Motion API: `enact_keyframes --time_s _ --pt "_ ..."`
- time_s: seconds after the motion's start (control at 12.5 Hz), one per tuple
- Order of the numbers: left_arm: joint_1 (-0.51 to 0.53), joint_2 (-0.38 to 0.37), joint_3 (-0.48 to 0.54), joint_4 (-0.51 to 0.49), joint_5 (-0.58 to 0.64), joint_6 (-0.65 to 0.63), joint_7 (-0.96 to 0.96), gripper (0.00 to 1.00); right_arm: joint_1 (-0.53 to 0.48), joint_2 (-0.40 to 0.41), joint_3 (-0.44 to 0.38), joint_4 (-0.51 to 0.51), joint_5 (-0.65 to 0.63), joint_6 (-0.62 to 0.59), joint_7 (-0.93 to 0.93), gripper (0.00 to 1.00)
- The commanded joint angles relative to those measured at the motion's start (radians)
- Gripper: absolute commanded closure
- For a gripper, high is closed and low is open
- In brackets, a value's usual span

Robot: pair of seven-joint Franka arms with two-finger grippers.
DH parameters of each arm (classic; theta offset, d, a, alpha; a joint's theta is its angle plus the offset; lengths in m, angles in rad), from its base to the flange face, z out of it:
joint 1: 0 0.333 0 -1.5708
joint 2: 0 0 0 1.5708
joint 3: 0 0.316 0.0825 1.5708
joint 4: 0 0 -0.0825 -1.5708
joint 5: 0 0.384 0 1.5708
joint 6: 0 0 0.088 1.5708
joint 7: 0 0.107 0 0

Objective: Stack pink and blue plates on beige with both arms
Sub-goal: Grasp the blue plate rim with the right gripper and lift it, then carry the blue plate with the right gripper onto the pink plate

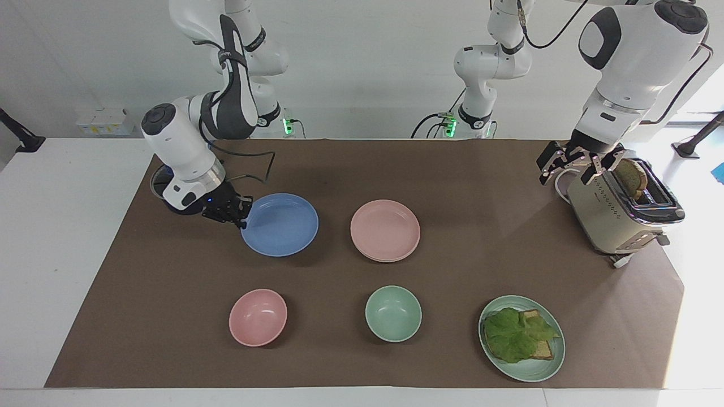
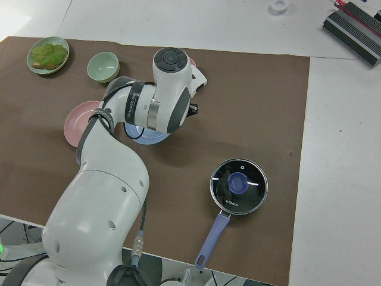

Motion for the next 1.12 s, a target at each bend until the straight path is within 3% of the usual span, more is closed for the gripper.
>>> enact_keyframes --time_s 0.0,0.32,1.04 --pt "0.01 -0.008 -0.006 0.002 0.006 -0.017 0.004 0.0 0.104 0.028 0.001 0.046 0.025 0.027 0.148 1.0" --pt "0.01 -0.007 -0.006 0.002 0.006 -0.017 0.004 0.0 0.257 0.058 0.001 0.053 0.014 0.101 0.353 1.0" --pt "0.01 -0.007 -0.006 0.002 0.006 -0.017 0.004 0.0 0.405 0.164 0.001 0.052 0.011 0.208 0.479 1.0"
